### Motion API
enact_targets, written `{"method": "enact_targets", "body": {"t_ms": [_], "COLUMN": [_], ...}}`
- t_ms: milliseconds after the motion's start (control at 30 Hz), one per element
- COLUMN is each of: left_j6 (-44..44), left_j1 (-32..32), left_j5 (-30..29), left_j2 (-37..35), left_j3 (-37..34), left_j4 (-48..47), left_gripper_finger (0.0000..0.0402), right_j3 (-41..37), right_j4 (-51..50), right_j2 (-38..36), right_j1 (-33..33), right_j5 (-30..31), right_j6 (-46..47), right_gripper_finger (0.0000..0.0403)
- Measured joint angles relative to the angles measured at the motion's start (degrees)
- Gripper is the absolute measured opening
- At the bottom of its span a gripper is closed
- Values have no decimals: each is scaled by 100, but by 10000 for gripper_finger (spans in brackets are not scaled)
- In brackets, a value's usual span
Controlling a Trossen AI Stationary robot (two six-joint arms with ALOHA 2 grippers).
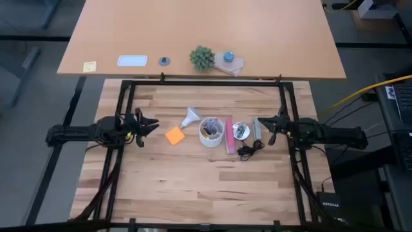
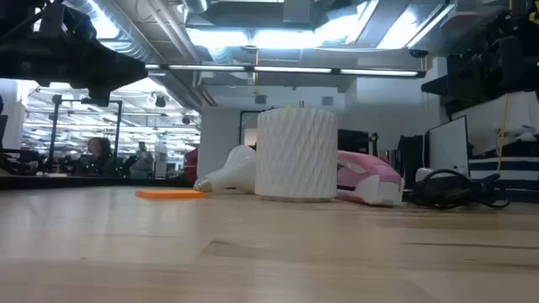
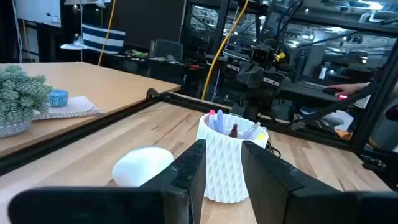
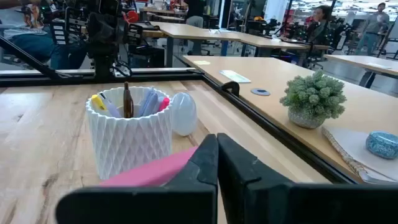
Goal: Screw lightbulb
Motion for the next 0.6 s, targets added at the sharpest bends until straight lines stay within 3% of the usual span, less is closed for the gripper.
{"method": "enact_targets", "body": {"t_ms": [600], "left_j6": [0], "left_j1": [0], "left_j5": [-2], "left_j2": [-2], "left_j3": [0], "left_j4": [0], "left_gripper_finger": [93], "right_j3": [0], "right_j4": [-122], "right_j2": [0], "right_j1": [0], "right_j5": [-7], "right_j6": [30], "right_gripper_finger": [3]}}
